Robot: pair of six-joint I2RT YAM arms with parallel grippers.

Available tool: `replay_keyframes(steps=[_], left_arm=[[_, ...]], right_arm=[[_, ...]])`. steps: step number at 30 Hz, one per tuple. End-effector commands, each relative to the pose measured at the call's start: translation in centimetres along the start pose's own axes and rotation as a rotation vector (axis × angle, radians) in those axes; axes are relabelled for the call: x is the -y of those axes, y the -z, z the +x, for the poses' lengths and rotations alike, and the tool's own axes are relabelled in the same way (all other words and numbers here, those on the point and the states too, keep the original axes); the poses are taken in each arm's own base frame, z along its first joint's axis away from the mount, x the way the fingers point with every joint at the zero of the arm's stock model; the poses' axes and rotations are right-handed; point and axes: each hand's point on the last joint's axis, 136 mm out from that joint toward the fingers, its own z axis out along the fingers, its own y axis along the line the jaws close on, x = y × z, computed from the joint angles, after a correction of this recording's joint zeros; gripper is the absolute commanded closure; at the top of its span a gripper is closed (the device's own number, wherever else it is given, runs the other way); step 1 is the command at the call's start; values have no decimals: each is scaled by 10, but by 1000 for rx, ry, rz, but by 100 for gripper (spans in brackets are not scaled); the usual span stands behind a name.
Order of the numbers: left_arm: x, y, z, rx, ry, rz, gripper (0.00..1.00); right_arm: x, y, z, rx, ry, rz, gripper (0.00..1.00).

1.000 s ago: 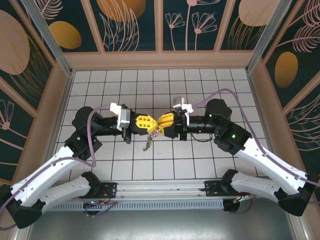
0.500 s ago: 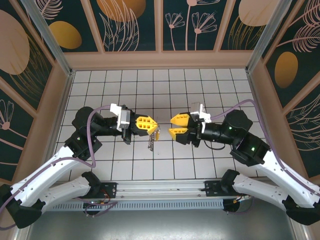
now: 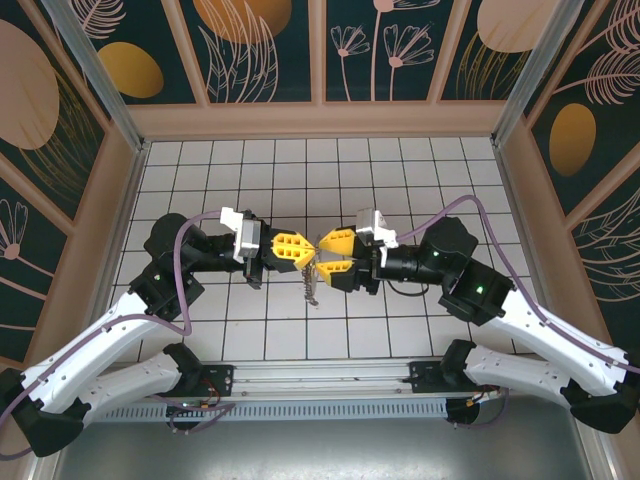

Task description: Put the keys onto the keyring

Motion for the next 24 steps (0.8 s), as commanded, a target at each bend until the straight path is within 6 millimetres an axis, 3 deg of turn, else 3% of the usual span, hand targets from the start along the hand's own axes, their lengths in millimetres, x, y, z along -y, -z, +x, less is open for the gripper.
replay_keyframes(steps=[1, 11, 20, 24], left_arm=[[4, 1, -3, 15, -28, 16, 100], [1, 0, 3, -6, -23, 3, 100], [-1, -2, 5, -15, -16, 4, 100], [-10, -3, 12, -61, -1, -41, 100]], right_arm=[[0, 1, -19, 76, 50, 11, 59], [3, -1, -20, 83, 60, 24, 66], [8, -4, -18, 66, 73, 41, 98], [13, 0, -20, 45, 88, 82, 100]])
